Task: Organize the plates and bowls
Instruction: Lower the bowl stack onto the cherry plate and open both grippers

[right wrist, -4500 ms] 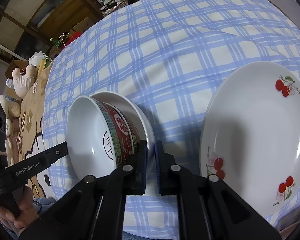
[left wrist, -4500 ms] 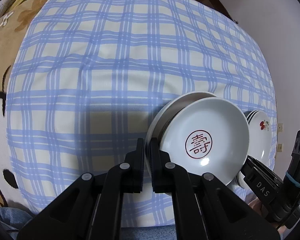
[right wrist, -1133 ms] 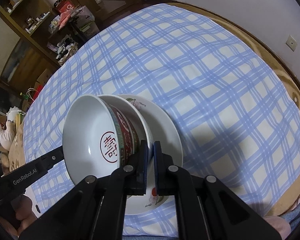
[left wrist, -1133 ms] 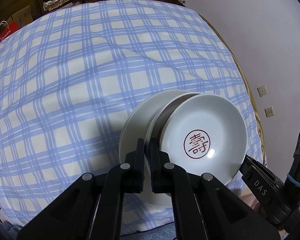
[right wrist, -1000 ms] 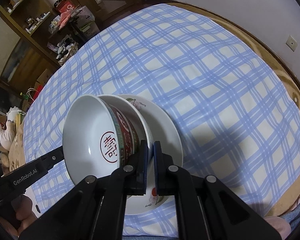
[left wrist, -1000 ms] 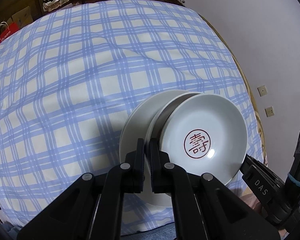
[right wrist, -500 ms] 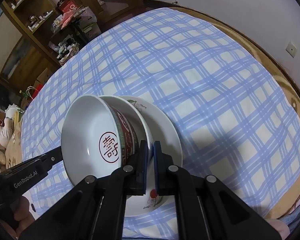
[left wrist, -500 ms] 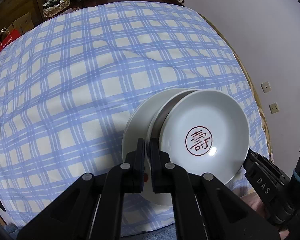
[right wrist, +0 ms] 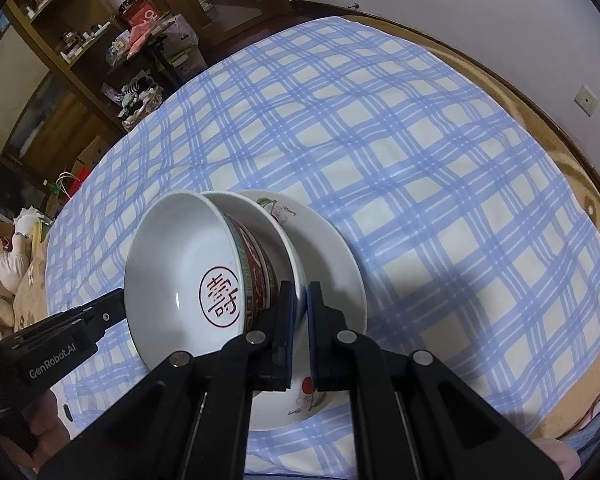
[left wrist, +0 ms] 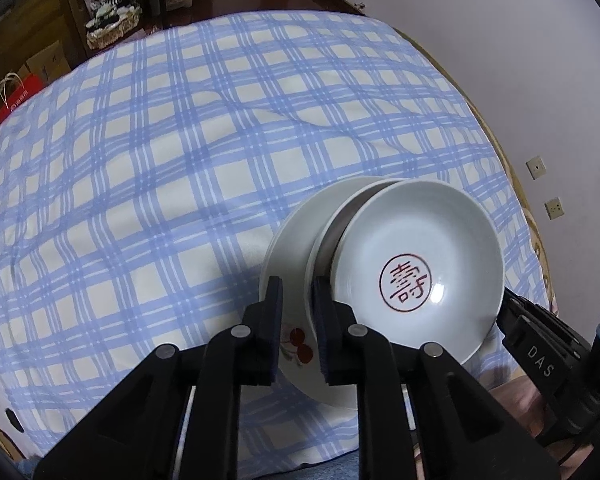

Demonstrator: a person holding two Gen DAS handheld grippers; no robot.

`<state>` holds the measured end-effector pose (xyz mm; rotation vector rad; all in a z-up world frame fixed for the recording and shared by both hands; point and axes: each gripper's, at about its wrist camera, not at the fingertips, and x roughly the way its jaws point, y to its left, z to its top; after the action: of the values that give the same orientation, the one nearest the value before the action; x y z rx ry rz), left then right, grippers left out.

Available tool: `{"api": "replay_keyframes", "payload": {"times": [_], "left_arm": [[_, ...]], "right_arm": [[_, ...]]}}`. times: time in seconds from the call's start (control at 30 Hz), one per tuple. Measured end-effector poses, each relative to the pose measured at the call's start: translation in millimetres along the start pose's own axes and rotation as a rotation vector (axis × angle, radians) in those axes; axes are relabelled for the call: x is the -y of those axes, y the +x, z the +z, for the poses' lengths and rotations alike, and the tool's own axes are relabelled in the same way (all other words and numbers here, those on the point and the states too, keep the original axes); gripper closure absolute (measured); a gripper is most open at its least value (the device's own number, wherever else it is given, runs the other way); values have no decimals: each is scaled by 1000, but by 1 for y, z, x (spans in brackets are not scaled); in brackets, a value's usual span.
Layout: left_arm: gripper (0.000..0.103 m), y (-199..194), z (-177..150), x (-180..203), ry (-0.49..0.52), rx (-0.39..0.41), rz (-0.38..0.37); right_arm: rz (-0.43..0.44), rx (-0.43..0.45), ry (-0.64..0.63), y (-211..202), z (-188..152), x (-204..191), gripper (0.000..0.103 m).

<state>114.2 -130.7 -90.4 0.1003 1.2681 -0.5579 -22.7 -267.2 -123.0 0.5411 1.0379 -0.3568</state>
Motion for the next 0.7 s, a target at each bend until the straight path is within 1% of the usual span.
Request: {"api": "replay_keyframes", "payload": {"times": [0.03,0.1,0.2,0.33,0.4,0.43,0.47,0.5,0.53,0.57,0.6,0.67,0.7], "left_arm": [[85,-2,0,0,7,6,3],[84,-8,0,0,15,20,16],[84,-22,1,-1,33,77,85],[80,-39,1,-4,54,105,101],[77,-51,-3,-5,72,136,113],[76,-56,-5,-5,77,151,123],[76,-62,-9,-5,85,172,134],[76,-68,-12,-5,90,189,143],[76,-74,-16,-5,96,208,150],[76,-79,-20,-5,98,221,155],[76,-85,-24,-5,100,241,160],[75,-95,-32,-6,100,277,168],[75,-99,-36,-6,101,295,165]], "right_arm": [[1,5,-1,-1,0,0,96],[3,47,-7,-11,1,-1,96],[20,98,-31,-29,5,-4,96],[20,142,-43,-49,8,-6,96],[37,161,-45,-59,5,-5,95],[41,166,-47,-62,4,-4,92],[43,174,-50,-67,3,-4,83],[44,191,-55,-73,0,-4,77],[42,210,-60,-78,-3,-3,67],[42,234,-68,-85,-7,-3,62],[43,251,-76,-89,-8,-3,61],[41,280,-98,-100,-13,-4,52],[39,296,-112,-106,-16,-5,50]]}}
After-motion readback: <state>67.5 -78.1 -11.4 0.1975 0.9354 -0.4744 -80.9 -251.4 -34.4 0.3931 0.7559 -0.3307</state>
